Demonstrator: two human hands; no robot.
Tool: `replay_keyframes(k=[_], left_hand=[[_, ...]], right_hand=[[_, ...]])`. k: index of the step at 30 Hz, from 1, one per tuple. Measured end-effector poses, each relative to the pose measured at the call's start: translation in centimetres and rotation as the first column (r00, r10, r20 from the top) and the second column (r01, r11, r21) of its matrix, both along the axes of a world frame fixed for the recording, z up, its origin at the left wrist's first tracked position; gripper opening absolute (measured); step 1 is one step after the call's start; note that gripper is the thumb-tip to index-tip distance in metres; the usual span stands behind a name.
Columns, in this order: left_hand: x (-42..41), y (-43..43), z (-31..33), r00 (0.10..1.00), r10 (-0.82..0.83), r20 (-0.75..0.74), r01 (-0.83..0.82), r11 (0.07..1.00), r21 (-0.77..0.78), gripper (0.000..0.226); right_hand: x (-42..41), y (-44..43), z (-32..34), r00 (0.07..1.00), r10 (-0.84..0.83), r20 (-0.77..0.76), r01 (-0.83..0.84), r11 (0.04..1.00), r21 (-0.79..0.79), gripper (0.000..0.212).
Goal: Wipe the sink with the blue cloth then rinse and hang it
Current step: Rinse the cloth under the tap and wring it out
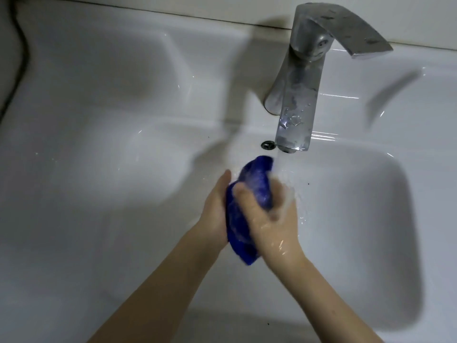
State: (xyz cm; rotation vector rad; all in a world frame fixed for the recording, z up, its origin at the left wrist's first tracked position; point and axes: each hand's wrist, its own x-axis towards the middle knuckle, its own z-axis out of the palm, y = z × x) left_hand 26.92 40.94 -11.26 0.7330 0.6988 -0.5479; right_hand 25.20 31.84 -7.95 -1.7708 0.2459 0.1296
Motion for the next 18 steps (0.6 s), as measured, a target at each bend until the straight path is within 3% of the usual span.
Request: replay_keyframes(k=[2, 5, 7, 9, 13, 16, 18], left_hand=[[-0.5, -0.9, -0.2, 0.999, -0.006, 0.043, 0.009, 0.997, -0.078, 0.046], [-0.6, -1.9, -0.3, 0.999, -0.016, 0.031, 0.016, 1.0, -0.007, 0.034], [-0.5, -1.8, -0.4, 0.999, -0.045, 0.013, 0.043, 0.994, 0.1, 0.033], [-0.3, -1.1, -0.4, 0.999, -0.034, 0.001, 0.033, 0.982, 0.184, 0.034], [-0.4, -1.0, 0.4, 0.997, -0.016, -0.072, 0.02, 0.999, 0.047, 0.026], [-1.0, -2.2, 0.3, 0.996, -0.039, -0.078, 0.058, 0.965, 0.254, 0.038], [-1.9, -2.3, 1.0, 0.989, -0.085, -0.122, 0.122, 0.933, 0.337, 0.036]], right_hand=[[0.0, 0.4, -0.1, 0.995, 0.094, 0.037, -0.087, 0.982, -0.167, 0.026], [3.3, -0.9, -0.8, 1.0, 0.0, 0.007, 0.002, 0.972, -0.235, 0.031], [4.2, -1.5, -1.2, 0.993, -0.11, -0.043, 0.099, 0.975, -0.198, 0.037], [2.1, -0.9, -1.0, 0.992, -0.108, -0.068, 0.096, 0.983, -0.157, 0.039], [-0.9, 0.7, -0.1, 0.995, 0.0, -0.097, -0.019, 0.982, -0.189, 0.03], [2.3, -1.1, -0.8, 0.986, -0.113, -0.12, 0.098, 0.987, -0.126, 0.033], [3.0, -2.3, -0.4, 0.983, -0.155, -0.094, 0.157, 0.988, 0.012, 0.029]])
